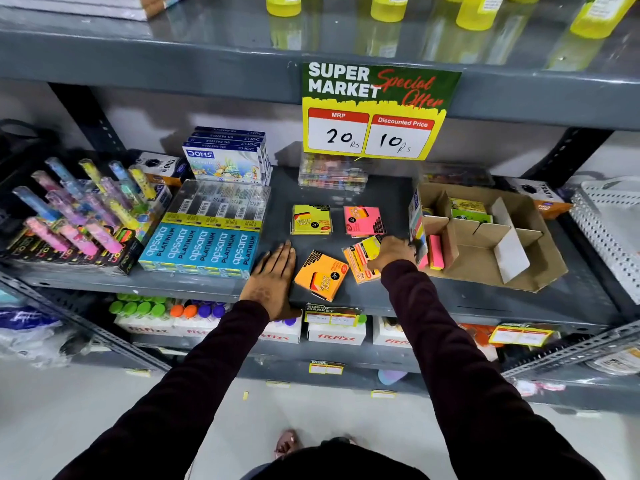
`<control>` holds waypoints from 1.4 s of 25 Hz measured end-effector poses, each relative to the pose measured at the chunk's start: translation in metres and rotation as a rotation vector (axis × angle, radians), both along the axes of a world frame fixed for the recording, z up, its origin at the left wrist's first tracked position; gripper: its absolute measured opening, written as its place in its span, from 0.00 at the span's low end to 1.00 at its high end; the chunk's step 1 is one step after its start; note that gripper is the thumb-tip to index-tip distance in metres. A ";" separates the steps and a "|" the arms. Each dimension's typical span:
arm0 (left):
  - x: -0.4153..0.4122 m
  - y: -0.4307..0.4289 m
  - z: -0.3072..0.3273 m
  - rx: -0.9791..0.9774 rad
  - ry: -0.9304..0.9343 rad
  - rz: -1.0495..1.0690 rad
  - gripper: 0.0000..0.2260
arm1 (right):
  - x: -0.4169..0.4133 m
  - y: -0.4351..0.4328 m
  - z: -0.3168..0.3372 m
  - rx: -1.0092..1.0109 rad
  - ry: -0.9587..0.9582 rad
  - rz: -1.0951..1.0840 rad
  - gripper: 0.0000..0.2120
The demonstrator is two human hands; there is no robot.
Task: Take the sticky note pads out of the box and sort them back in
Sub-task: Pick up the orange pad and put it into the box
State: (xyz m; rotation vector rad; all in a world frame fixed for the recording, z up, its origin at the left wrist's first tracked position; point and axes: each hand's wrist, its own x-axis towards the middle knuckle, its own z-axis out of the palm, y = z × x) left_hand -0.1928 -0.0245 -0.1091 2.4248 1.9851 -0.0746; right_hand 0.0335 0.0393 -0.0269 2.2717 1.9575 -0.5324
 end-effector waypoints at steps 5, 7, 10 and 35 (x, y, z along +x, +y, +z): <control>0.000 0.000 0.002 -0.018 -0.039 0.001 0.56 | -0.013 -0.015 0.017 0.240 0.277 0.036 0.15; 0.000 0.000 0.002 -0.012 -0.045 -0.004 0.55 | -0.031 -0.031 0.019 0.411 0.273 0.151 0.10; 0.001 0.000 0.002 -0.011 -0.049 0.001 0.54 | -0.056 -0.062 0.000 0.469 0.116 0.435 0.18; -0.001 -0.002 0.002 -0.012 -0.106 -0.026 0.54 | 0.014 -0.063 0.030 0.533 0.231 -0.035 0.33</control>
